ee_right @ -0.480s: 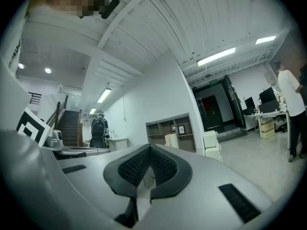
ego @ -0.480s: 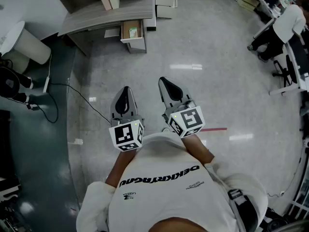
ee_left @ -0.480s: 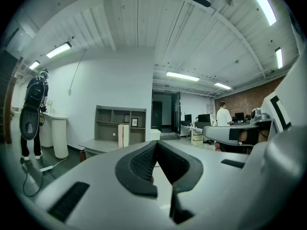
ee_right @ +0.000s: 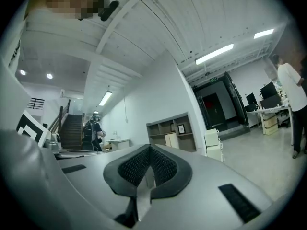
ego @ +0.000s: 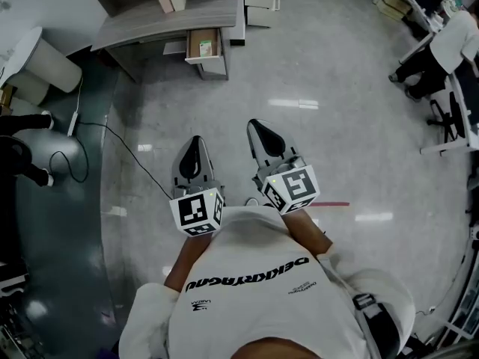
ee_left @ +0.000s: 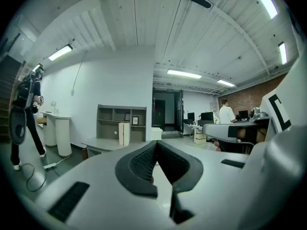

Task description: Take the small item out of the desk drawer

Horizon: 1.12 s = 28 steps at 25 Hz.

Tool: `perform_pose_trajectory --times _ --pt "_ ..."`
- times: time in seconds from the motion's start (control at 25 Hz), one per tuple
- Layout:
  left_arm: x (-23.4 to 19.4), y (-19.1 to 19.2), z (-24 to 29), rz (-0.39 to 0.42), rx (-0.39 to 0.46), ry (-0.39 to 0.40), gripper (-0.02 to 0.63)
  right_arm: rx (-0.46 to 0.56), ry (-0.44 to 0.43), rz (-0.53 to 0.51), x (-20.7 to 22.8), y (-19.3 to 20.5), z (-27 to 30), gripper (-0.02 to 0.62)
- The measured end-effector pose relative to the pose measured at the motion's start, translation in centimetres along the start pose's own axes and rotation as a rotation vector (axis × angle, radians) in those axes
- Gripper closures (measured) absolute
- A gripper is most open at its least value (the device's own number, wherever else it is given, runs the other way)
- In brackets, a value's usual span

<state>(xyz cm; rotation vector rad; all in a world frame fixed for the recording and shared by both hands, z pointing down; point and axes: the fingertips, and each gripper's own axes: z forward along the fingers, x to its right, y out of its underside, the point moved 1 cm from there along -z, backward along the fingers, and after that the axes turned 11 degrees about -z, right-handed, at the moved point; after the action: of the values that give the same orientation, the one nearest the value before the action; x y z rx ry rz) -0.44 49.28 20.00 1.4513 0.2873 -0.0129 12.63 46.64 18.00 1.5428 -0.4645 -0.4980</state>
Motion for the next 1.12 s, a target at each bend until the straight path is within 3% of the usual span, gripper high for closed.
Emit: perform_pose_trajectory --times 0.56,1.12 --pt "-1.4 1.9 3.4 -0.010 -0.024 -0.040 0.591 -0.020 -0.023 0.008 1.6 1.9 3.2 0.563" --pt "-7.0 -0.2 17.0 -0.026 -0.024 -0.052 0.591 -0.042 -0.016 0.000 6.9 2.7 16.9 0.563"
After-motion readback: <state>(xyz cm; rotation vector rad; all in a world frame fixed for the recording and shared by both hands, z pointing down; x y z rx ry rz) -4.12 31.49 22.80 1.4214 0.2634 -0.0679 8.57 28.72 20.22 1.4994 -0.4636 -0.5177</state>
